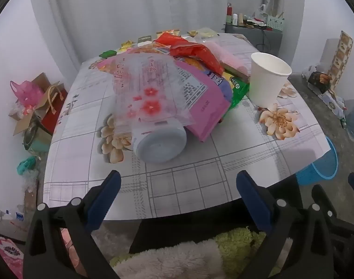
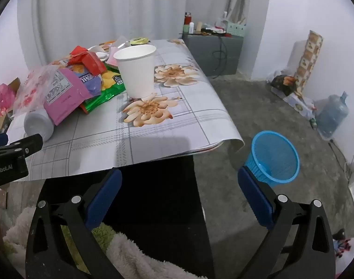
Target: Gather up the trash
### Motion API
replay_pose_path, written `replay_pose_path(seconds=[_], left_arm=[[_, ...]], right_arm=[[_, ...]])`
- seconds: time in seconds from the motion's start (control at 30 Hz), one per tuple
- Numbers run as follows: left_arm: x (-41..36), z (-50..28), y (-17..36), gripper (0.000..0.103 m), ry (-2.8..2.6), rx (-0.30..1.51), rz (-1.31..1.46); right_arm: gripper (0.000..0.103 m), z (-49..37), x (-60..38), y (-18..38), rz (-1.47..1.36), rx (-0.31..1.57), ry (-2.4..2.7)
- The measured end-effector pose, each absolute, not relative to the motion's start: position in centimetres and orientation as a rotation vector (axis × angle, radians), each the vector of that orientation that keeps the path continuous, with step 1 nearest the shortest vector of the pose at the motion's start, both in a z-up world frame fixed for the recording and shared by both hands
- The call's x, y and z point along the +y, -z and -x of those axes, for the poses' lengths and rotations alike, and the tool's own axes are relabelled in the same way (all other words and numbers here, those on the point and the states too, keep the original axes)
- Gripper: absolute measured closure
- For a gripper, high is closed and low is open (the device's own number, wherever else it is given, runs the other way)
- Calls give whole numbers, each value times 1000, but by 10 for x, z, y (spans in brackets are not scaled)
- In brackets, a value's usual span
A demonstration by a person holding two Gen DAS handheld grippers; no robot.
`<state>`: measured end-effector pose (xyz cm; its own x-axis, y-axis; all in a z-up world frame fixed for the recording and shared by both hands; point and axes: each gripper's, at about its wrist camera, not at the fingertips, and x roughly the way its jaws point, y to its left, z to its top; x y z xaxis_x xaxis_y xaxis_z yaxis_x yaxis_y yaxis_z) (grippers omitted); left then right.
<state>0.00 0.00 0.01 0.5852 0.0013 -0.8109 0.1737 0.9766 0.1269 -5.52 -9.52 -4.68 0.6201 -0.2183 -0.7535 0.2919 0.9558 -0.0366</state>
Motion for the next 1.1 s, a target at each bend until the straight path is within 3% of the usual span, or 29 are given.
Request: replay_pose_path(seconds=[1.1], left_arm=[[2,-1,-1,6,105,947,-184]], right_arm=[[8,55,-88,47,-82,849,296]])
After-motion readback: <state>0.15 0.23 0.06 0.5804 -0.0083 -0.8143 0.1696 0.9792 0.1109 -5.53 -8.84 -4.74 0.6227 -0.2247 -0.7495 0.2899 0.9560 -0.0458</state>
